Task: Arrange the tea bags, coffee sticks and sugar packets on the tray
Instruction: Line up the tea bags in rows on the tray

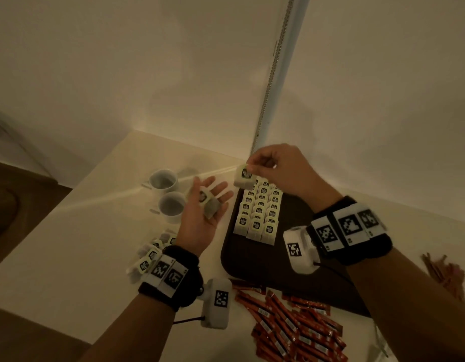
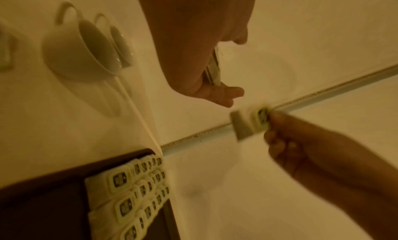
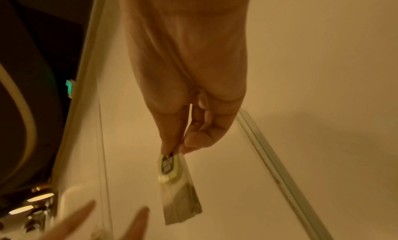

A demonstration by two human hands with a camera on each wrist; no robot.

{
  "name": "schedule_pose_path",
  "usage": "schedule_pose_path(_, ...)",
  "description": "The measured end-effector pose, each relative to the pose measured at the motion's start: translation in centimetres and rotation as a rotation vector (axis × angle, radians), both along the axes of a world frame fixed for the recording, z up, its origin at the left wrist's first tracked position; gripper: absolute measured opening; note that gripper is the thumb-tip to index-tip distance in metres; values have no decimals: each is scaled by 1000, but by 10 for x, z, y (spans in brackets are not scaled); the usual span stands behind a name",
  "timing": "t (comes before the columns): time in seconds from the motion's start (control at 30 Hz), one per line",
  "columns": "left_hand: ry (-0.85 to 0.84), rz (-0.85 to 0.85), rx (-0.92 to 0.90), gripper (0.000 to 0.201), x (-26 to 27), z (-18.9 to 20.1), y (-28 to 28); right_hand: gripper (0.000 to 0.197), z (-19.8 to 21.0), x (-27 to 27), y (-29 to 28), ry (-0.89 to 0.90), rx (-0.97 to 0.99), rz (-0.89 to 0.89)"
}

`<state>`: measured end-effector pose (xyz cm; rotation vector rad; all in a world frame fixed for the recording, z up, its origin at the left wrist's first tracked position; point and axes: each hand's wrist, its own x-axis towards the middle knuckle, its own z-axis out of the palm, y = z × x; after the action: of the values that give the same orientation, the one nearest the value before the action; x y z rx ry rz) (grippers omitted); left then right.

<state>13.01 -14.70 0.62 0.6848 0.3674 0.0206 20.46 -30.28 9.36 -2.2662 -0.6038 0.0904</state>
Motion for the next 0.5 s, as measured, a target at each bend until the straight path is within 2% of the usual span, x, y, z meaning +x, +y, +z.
schedule_pose_path(0.1, 35, 37, -80, 53, 2, -4, 24, 13, -49, -1, -8, 148, -135, -13)
schedule_pose_path(0.17, 22, 41, -90, 55, 3, -2, 36, 19, -84, -3, -11, 253, -274, 19)
schedule_pose_path(0.27, 9, 24, -73, 64, 1, 0, 42, 22, -126, -9, -9, 386, -367, 57)
schedule_pose_path(0.37, 29, 2, -60, 70, -1, -1, 44, 21, -156, -10, -6, 408, -375, 41)
schedule_pose_path(0.5, 54, -10, -43, 77, -2, -7, 44, 18, -179, -2, -2, 361, -381, -64)
